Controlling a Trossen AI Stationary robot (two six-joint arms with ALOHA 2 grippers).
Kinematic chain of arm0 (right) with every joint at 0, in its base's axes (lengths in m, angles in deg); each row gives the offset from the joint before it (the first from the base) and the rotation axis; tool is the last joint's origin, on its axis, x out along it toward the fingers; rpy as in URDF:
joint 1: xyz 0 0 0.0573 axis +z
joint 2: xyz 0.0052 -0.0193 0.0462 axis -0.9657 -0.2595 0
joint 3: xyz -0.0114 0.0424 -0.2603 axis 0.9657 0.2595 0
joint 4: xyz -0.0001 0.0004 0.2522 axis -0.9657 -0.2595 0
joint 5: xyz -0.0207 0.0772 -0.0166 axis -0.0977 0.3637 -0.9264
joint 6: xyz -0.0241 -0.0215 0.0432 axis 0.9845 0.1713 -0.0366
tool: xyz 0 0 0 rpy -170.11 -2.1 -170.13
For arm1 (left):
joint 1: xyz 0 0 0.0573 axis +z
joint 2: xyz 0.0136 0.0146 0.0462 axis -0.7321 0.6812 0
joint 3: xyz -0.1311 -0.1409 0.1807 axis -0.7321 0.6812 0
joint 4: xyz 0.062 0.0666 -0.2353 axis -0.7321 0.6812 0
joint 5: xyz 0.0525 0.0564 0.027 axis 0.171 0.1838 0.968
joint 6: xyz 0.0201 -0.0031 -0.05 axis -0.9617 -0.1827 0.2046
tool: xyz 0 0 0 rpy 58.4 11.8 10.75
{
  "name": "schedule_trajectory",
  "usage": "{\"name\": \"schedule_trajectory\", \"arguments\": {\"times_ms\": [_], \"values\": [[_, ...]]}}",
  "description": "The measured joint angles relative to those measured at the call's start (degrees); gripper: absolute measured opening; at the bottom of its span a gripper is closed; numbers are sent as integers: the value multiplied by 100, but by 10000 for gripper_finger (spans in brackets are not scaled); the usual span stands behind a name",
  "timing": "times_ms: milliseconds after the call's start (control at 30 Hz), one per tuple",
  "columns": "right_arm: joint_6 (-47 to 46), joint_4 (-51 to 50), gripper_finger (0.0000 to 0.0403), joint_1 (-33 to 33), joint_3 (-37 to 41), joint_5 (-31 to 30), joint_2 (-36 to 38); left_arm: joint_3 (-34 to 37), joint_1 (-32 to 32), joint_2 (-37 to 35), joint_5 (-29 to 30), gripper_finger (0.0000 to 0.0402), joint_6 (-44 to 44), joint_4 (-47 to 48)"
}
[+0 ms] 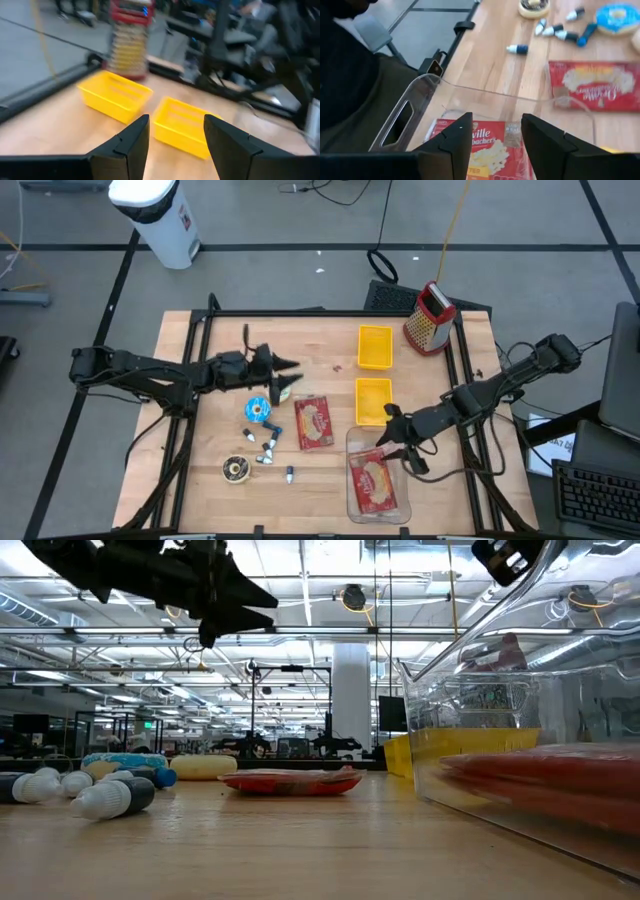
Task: Pick & Place Food Item
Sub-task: Put the red popcorn bag into the transparent bin
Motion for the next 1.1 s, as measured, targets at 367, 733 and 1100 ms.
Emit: {"name": "schedule_trajectory", "arguments": {"times_ms": [367, 733, 1100], "values": [[1521, 122, 181, -109, 2, -1003, 111, -2142, -646, 1660, 316, 293, -194, 3822], [1794, -62, 167, -162, 31, -1539, 616, -2161, -550, 2822, 326, 334, -603, 3798], [1941, 1021, 163, -164, 1225, -2086, 1509, -2165, -105, 3234, -52, 309, -561, 3767]]}}
